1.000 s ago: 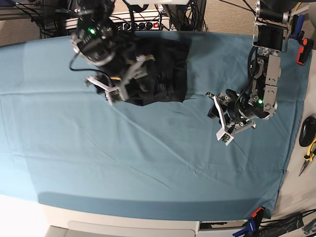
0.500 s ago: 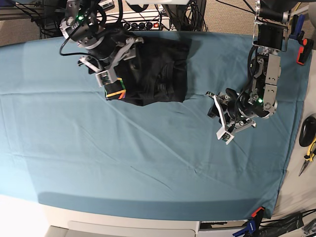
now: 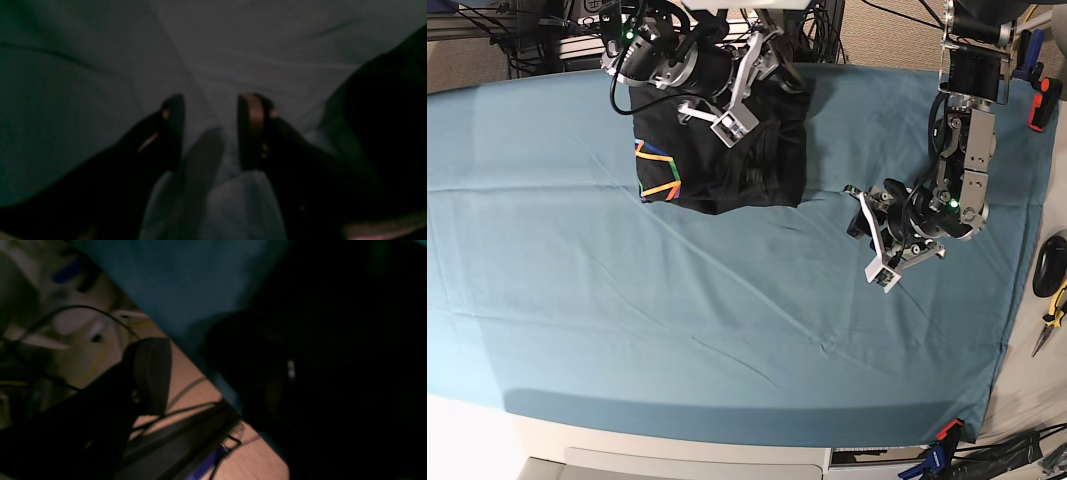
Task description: Fold the T-shirt properly
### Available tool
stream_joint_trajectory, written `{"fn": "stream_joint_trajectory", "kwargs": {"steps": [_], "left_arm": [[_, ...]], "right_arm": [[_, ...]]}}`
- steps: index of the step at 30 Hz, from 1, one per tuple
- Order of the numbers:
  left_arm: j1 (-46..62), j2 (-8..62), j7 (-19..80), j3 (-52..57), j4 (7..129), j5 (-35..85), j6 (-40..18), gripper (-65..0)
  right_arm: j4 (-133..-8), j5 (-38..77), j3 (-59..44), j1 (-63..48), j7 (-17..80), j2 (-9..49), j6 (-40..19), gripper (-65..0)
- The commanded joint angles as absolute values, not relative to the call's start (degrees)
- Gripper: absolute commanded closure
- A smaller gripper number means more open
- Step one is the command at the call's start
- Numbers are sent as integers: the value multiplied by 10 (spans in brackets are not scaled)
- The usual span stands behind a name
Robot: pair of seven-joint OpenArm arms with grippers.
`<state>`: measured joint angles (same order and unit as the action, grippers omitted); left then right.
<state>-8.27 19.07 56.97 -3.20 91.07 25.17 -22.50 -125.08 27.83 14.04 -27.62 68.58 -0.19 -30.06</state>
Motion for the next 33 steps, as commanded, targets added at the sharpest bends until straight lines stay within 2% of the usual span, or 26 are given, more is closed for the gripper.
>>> {"fn": "stream_joint_trajectory", "kwargs": {"steps": [1, 4, 6, 8, 11, 15, 20, 26, 29, 33], "left_arm": [[-93, 195, 559, -28, 920, 258, -225, -253], [-93, 195, 559, -28, 920, 258, -225, -253], [-93, 196, 559, -28, 920, 258, -225, -253], [-91, 196, 559, -28, 920, 258, -225, -253], [-86, 195, 554, -28, 919, 258, -225, -253], [-77, 195, 551, -28, 919, 258, -225, -253], [-67, 195, 550, -28, 919, 258, -225, -253], [-53, 195, 548, -28, 919, 258, -225, -253], [-49, 195, 548, -28, 919, 258, -225, -253], [-43, 195, 544, -28, 919, 258, -225, -253]], "right_arm": [[-1261, 291, 142, -274, 676, -3, -304, -402], [-1284, 261, 139, -267, 675, -3, -311, -402], [-1320, 200, 124, -265, 655, -3, -305, -402], [-1350, 121, 91, -265, 608, -3, -268, -402], [-1350, 22, 15, -257, 527, -3, -182, -402], [-1350, 7, -103, -214, 540, 5, -142, -402], [-1253, 107, -206, -181, 587, 36, -143, -402], [-1139, 368, -311, -128, 674, 59, -235, -402], [-1110, 441, -335, -122, 695, 60, -264, -402], [-1061, 479, -330, -118, 711, 67, -274, -402]]}}
